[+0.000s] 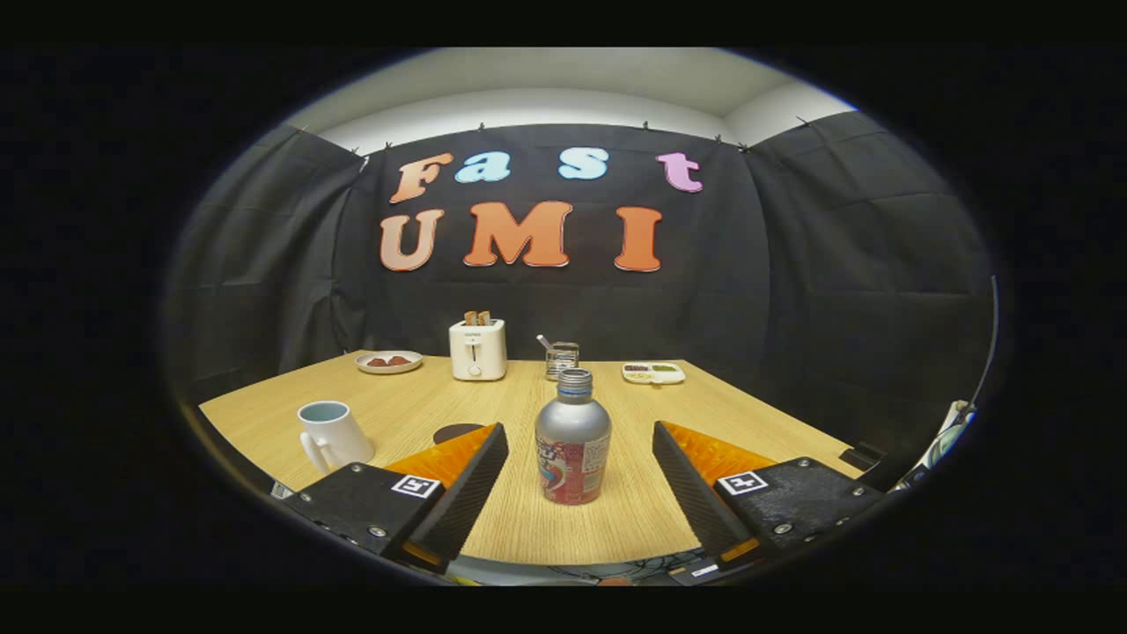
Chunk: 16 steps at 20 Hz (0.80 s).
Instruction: Take the bottle from table, then pour the juice into the cup, finally place the bottle on the coaster
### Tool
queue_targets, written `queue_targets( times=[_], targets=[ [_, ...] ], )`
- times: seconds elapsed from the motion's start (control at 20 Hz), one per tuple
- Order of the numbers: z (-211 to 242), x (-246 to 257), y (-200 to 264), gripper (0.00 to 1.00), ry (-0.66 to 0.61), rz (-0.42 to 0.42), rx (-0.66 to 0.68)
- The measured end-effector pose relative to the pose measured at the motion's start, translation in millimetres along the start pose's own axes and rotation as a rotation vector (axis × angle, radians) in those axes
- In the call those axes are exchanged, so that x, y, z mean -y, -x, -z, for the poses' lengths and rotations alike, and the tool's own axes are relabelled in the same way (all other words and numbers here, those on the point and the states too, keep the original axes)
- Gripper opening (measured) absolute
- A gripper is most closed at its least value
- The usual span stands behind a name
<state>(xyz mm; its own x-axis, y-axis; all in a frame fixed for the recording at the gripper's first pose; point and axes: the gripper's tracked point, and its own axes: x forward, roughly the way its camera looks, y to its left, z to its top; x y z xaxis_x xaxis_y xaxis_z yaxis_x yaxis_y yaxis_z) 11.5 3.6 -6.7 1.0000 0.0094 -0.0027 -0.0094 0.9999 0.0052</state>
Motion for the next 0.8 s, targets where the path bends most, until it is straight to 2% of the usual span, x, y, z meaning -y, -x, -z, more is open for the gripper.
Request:
queue_targets(
  times=[0.8],
  targets=[
    [15, 0, -12, 0.98, 0.018, 0.006, -0.025]
  ],
)
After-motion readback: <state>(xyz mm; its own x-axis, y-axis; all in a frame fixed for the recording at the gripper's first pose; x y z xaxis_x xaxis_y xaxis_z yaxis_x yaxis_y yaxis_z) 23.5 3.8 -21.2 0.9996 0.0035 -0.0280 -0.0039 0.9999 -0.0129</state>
